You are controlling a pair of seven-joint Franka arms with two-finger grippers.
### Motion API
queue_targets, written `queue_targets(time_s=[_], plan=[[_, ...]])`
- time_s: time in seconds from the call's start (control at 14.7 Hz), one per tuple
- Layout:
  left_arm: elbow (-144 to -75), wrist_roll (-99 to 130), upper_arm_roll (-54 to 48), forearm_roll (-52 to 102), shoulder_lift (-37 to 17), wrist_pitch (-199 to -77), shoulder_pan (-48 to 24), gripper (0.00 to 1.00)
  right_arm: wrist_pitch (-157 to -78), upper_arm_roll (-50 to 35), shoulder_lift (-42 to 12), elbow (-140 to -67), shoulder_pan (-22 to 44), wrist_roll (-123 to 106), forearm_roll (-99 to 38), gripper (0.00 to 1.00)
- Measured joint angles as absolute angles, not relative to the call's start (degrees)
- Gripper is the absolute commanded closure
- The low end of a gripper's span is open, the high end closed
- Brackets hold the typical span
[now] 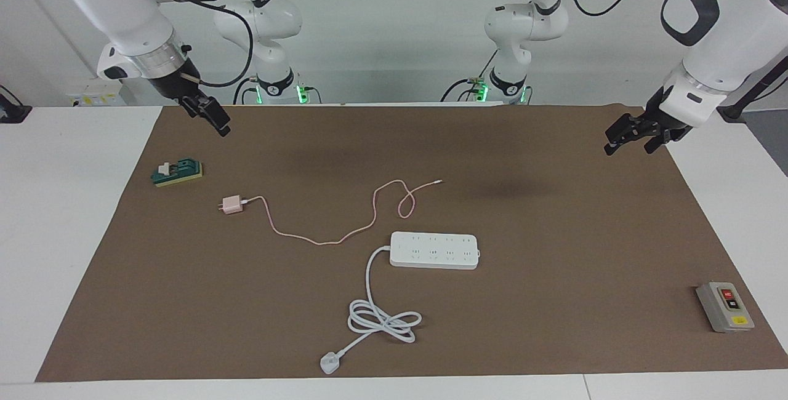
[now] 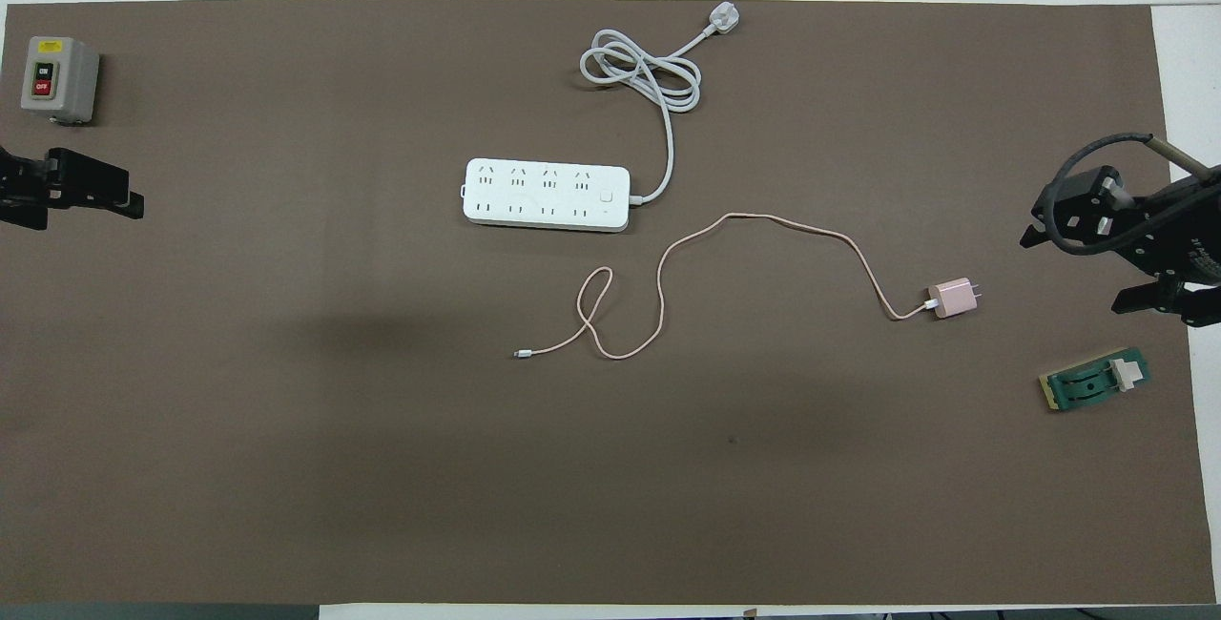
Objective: Plug charger into power strip
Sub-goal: 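Reach the left gripper to the strip while the right gripper nears the charger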
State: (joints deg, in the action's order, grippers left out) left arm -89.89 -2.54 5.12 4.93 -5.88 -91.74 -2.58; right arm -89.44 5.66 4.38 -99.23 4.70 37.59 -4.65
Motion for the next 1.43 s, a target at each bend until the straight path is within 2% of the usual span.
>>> queue_targets(time_s=[0.54,0.81,1.15,1.43], plan=[[-87.8,-2.7,4.7,8.0,-6.5,-91.8,-4.3,0.0,-88.9,6.3,4.9,-107.6,2.0,50.9,-7.7,0.0],[-88.3,-2.7,4.6,21.6,-7.4,-94.4,-4.5,0.0,-89.4,6.4,5.1,-109.1,0.4,52.9,-8.3,0.0],[-90.2,-2.8,4.5,45.5,-9.5,-100.0,-6.2,0.0,-99.9,6.5,4.0,-113.3,-3.0,62.7,-11.9,0.0],[-90.4,-5.4,4.7,58.1,-10.4,-101.2,-7.0,0.0,-100.5,6.4,1.7,-114.1,-4.9,59.0,-20.4,0.0]])
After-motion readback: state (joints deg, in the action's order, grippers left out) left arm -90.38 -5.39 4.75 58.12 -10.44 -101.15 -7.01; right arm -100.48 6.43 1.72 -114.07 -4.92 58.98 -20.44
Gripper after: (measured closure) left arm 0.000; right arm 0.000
